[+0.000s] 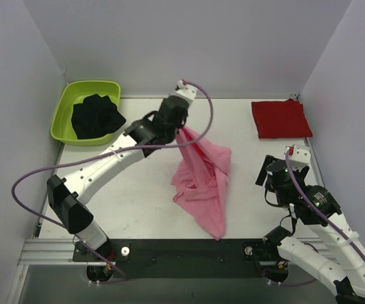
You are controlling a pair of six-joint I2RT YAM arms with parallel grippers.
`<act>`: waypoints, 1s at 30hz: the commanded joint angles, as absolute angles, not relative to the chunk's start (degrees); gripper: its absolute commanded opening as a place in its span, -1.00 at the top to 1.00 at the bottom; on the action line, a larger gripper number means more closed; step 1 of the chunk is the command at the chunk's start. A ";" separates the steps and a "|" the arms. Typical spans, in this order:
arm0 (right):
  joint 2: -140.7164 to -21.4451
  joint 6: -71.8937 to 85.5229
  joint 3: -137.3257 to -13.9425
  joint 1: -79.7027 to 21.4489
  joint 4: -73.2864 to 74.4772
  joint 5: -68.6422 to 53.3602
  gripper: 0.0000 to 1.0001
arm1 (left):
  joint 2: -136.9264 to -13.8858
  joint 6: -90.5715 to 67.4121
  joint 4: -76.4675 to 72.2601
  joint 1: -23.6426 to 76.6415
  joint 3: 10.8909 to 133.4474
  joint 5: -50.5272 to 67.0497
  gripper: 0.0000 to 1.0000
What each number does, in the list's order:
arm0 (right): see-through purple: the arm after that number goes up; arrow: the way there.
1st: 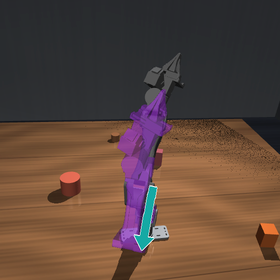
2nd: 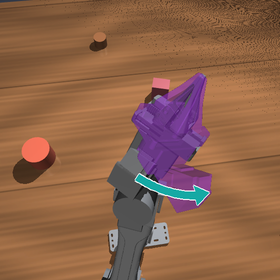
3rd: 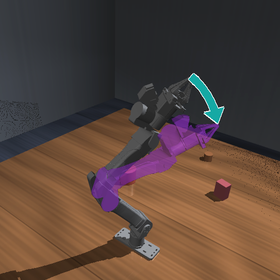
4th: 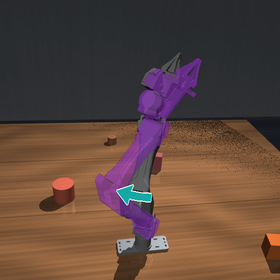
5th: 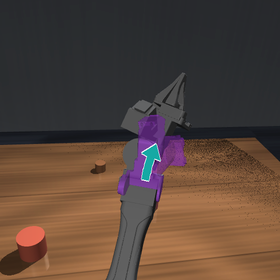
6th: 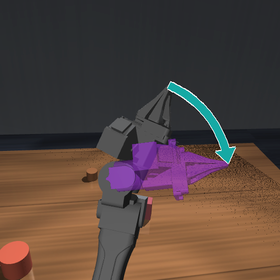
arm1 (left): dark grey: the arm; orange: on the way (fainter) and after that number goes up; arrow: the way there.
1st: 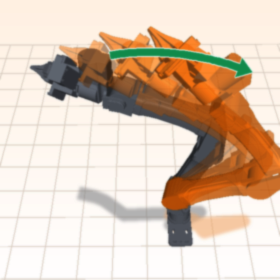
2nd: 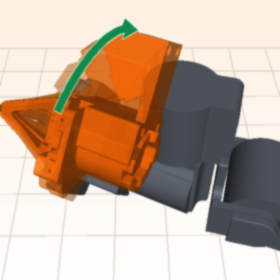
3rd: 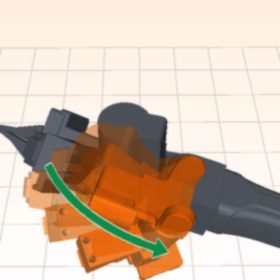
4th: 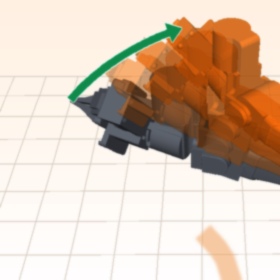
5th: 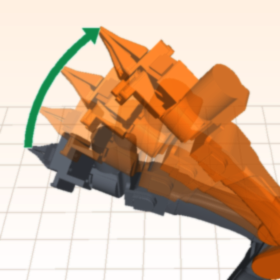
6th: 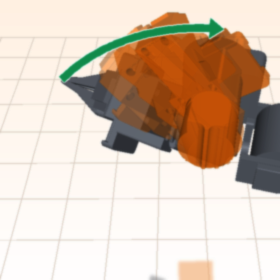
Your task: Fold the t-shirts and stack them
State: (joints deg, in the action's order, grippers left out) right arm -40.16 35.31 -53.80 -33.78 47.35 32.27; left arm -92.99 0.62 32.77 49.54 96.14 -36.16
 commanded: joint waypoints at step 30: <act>-84.89 34.72 -62.92 -41.39 9.23 -3.86 -0.32 | -82.26 -14.33 55.10 34.37 128.28 -10.64 1.00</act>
State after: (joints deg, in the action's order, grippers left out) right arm -81.12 34.39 -58.02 -40.42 14.96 0.67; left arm -84.01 -12.16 54.15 33.91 116.36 -15.09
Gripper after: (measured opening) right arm 0.668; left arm 0.019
